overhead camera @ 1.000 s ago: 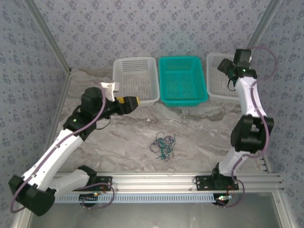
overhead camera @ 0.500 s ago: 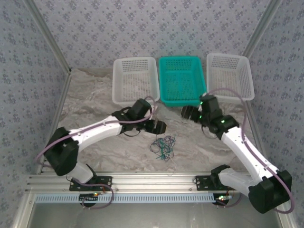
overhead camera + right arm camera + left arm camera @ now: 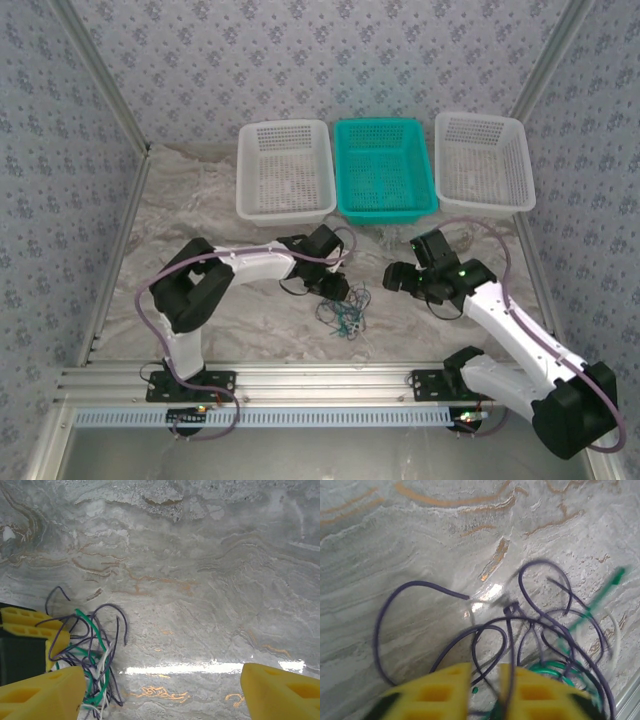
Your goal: Untangle the cables
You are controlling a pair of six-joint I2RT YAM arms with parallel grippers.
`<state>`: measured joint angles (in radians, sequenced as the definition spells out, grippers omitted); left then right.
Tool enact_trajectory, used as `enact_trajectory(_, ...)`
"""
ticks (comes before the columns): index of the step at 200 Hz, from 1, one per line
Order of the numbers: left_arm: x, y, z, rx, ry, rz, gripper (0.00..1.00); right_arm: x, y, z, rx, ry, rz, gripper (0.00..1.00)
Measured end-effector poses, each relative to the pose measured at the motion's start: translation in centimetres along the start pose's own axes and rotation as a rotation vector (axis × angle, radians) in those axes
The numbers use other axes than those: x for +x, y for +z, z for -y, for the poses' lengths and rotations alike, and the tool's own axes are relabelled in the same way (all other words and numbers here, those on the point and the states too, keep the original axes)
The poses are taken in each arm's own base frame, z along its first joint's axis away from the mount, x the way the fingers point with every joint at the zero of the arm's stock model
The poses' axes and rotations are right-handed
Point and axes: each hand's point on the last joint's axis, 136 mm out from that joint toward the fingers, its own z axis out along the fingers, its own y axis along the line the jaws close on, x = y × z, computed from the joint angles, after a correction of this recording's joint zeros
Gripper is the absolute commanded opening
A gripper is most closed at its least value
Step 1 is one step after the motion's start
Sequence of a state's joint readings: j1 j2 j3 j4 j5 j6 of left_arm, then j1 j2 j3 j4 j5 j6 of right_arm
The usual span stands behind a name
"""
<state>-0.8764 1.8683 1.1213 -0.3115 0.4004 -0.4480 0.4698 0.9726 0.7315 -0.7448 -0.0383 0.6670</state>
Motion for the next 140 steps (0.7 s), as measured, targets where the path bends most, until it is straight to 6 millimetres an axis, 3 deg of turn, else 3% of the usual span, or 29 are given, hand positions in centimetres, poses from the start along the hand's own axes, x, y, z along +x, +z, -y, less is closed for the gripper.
enact_trajectory(26,-1.0,-1.0,-0.5,0.040,-0.040,0.064,0.00,0.4,-0.2,-1.2,-0.102,-0.060,0.044,0.83)
enact_trajectory(52,-2.0,-3.0,-2.2,0.038,-0.078,0.130,0.00,3.2,0.7,-2.9,-0.256,-0.175,0.029,0.85)
enact_trajectory(69,-2.7,-4.0,-2.3,0.050,-0.069,0.157,0.00,5.2,1.6,-3.8,-0.342,-0.240,-0.005,0.85)
enact_trajectory(98,-2.7,-4.0,-1.9,0.072,-0.051,0.151,0.00,8.0,2.7,-5.3,-0.460,-0.328,-0.057,0.85)
enact_trajectory(140,-2.9,-3.9,-1.9,0.084,-0.051,0.170,0.00,11.5,4.1,-6.0,-0.524,-0.413,-0.148,0.76)
